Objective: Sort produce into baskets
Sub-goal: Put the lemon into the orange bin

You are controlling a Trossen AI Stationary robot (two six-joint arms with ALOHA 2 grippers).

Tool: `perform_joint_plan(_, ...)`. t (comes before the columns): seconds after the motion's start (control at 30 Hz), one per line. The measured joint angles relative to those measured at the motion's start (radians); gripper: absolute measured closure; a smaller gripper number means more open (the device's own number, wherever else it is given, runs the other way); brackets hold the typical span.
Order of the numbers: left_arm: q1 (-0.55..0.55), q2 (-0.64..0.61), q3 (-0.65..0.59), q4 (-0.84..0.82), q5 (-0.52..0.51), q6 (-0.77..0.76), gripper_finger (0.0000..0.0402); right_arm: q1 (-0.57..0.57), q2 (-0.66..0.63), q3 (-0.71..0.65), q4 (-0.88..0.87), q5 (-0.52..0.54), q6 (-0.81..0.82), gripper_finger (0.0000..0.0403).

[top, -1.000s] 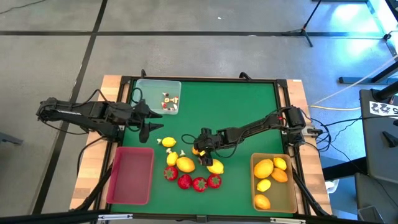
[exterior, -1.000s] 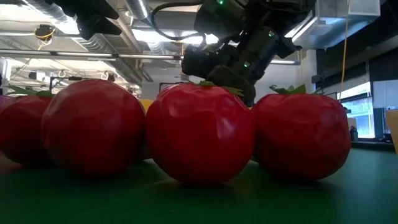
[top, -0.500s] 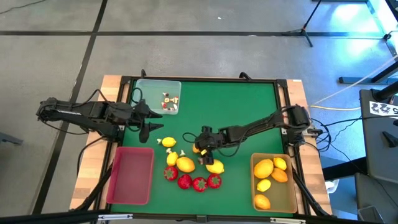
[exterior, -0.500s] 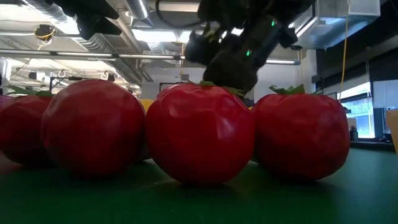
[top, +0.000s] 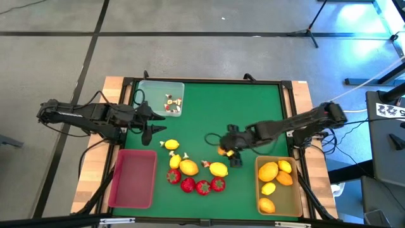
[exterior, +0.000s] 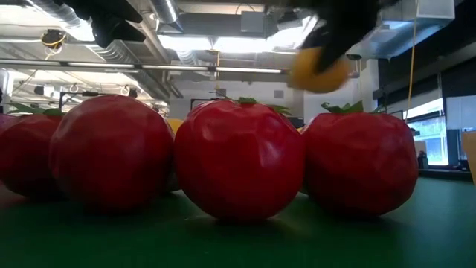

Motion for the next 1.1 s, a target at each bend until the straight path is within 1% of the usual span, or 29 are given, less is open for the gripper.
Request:
perform_joint_plan(0.1,0.000,0.000,0.000,0.000,0.000,0.000,0.0193,0.075,-0.058,0.000,-0.160,0.016,0.129,0.0174)
perform_joint_plan(0.2,0.000,0.000,0.000,0.000,0.000,-0.001,0.0193,0.173,-0.100,0.000,-0.289,0.051,0.274,0.0174)
perform_joint_plan(0.4,0.000,0.000,0.000,0.005,0.000,-0.002,0.0193,0.388,-0.128,0.000,-0.504,0.137,0.624,0.0174)
perform_joint_plan(0.5,0.000,0.000,0.000,0.005,0.000,0.001,0.0193,0.486,-0.127,-0.002,-0.607,0.208,0.805,0.0174)
perform_joint_plan(0.57,0.000,0.000,0.000,0.005,0.000,0.004,0.0193,0.522,-0.127,-0.011,-0.646,0.240,0.892,0.0174)
perform_joint_plan(0.67,0.000,0.000,0.000,0.005,-0.019,0.004,0.0193,0.555,-0.127,-0.032,-0.702,0.234,1.007,0.0174)
perform_joint_plan(0.8,0.000,0.000,0.000,0.004,-0.029,0.010,0.0193,0.593,-0.127,-0.090,-0.682,0.245,1.062,0.0173)
perform_joint_plan(0.97,0.000,0.000,0.000,0.004,-0.040,0.011,0.0193,0.590,-0.127,-0.188,-0.599,0.194,1.066,0.0173)
perform_joint_plan(1.1,0.000,0.000,0.000,0.000,-0.040,0.010,0.0193,0.593,-0.129,-0.222,-0.592,0.183,1.097,0.0173)
